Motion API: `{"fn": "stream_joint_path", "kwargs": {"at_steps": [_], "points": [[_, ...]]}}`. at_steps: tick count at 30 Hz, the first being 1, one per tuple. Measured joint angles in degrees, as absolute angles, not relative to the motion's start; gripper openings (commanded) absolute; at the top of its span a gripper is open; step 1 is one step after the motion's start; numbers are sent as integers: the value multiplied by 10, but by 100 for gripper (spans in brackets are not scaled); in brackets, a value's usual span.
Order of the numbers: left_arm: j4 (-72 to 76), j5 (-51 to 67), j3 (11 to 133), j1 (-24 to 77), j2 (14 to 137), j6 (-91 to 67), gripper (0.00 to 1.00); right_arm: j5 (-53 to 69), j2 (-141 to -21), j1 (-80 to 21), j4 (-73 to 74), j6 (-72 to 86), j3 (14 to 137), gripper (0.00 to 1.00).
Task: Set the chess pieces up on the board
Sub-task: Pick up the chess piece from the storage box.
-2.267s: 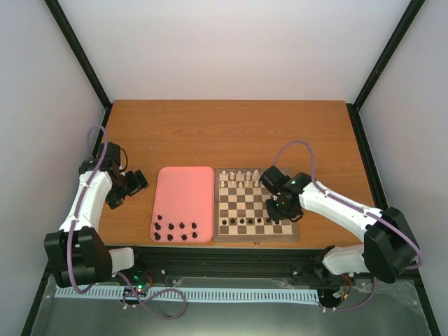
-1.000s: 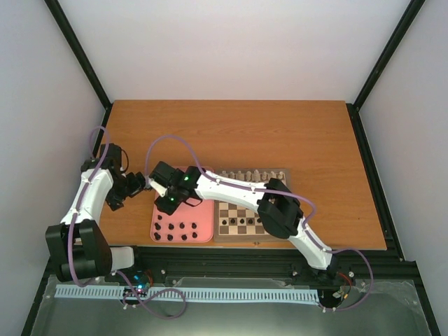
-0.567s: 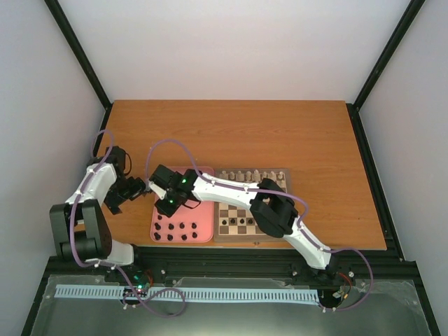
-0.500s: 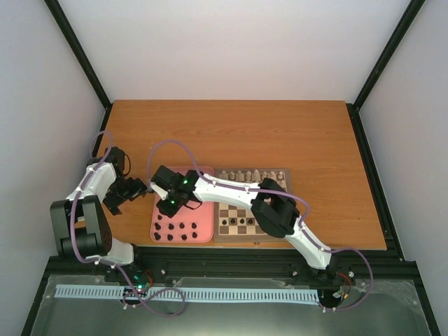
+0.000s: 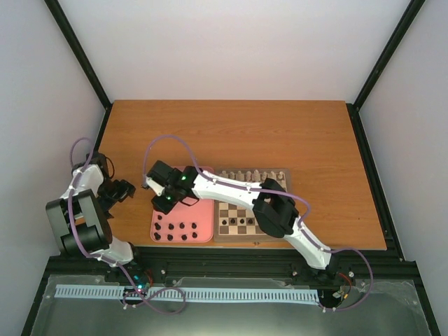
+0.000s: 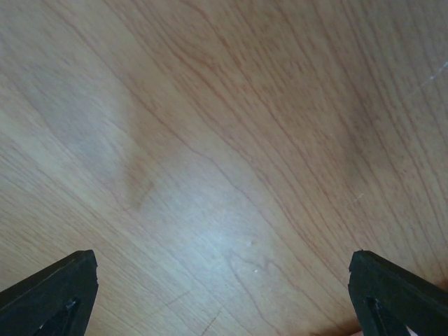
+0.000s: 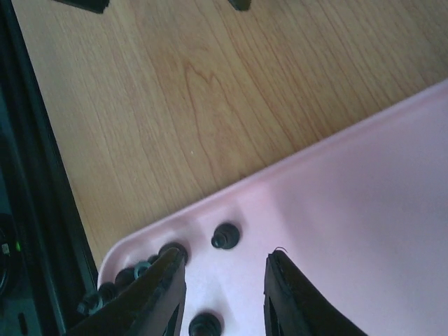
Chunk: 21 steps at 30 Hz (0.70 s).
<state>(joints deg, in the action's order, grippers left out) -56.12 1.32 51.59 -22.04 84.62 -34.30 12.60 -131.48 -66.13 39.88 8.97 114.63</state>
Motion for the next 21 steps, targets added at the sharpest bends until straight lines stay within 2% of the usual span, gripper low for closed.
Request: {"fn": "stream_joint_path", "kwargs": {"at_steps": [5, 21], "points": [[-559, 23, 514, -221, 843, -343, 100, 145, -1361, -661, 418, 86, 1201, 34], [-554, 32, 514, -221, 842, -343, 100, 190, -1422, -661, 476, 68, 1255, 34]]}}
